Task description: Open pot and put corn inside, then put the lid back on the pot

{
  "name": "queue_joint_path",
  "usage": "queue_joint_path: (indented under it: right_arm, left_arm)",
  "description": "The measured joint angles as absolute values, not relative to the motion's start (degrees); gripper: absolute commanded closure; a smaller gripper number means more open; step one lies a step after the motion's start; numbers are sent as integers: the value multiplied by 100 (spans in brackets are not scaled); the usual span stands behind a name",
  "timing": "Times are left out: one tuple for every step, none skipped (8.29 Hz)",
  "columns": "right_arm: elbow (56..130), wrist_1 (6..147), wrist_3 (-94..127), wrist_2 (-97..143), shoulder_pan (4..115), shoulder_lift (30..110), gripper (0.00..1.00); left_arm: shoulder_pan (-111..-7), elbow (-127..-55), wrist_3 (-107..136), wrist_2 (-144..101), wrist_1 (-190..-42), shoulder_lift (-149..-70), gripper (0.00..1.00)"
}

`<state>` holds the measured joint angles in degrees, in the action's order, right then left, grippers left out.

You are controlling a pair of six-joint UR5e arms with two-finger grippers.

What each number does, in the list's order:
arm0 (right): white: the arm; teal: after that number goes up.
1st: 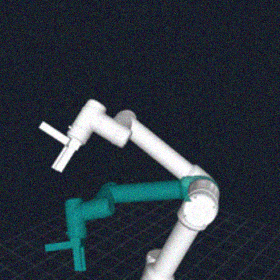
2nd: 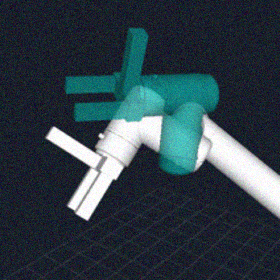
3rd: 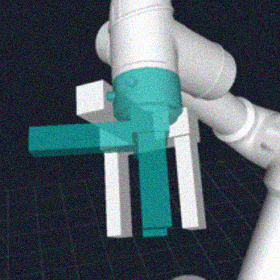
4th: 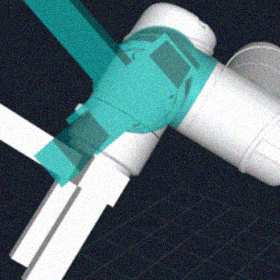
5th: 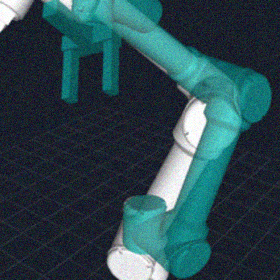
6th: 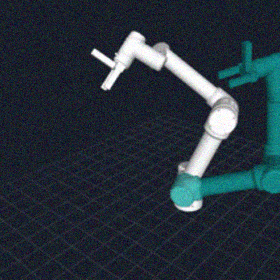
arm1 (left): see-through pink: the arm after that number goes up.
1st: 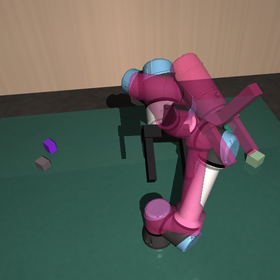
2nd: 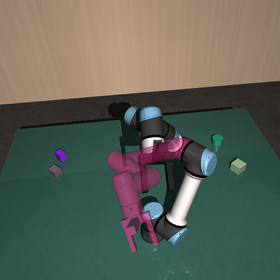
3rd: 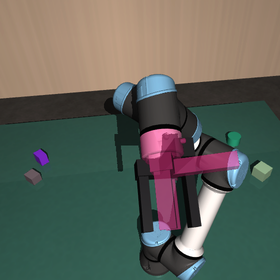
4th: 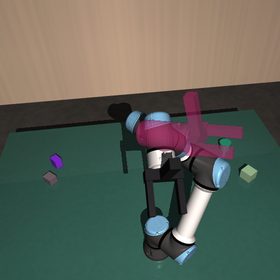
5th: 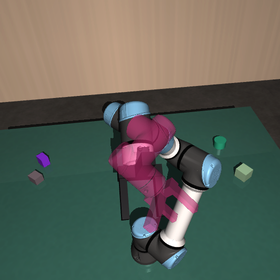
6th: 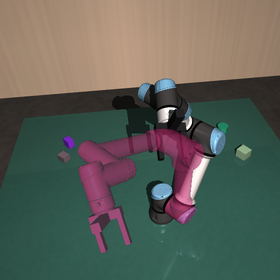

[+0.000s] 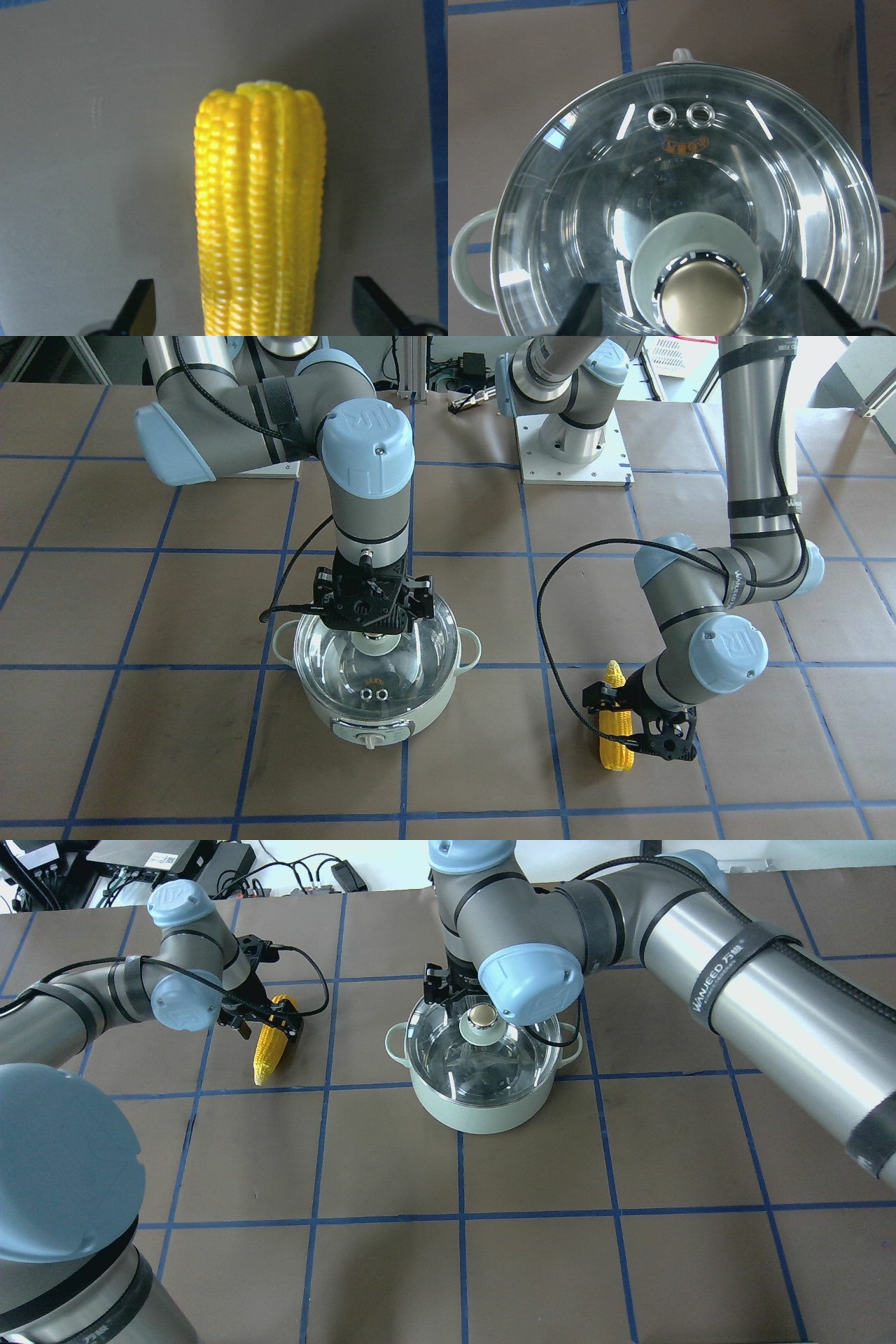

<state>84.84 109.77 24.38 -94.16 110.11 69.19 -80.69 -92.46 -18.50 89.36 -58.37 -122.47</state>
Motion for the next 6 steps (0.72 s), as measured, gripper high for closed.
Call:
queue_joint_path:
  right_arm:
    - [8530, 10981, 2455, -9448, 11008, 6903, 7]
    - [8558, 10988, 2468, -9452, 11005, 6879, 12]
    - [8570, 11013, 2475, -9447, 11000, 6832, 28]
    - [8570, 11056, 2485, -9438, 10998, 6800, 46]
    - [8570, 11081, 2491, -9430, 10997, 6786, 58]
    - [8570, 11094, 2494, -9425, 10995, 6781, 60]
  left_arm:
    - [-8069, -9246, -1842, 8919, -5771, -12303, 36]
    - [-8069, -9246, -1816, 8903, -5728, -12331, 72]
    - [-8071, -9246, -1802, 8909, -5714, -12340, 100]
    - [-8075, -9246, -1796, 8928, -5714, -12329, 100]
    - [-8079, -9246, -1780, 8947, -5714, -12301, 100]
    - [-8104, -9246, -1662, 8948, -5710, -12274, 100]
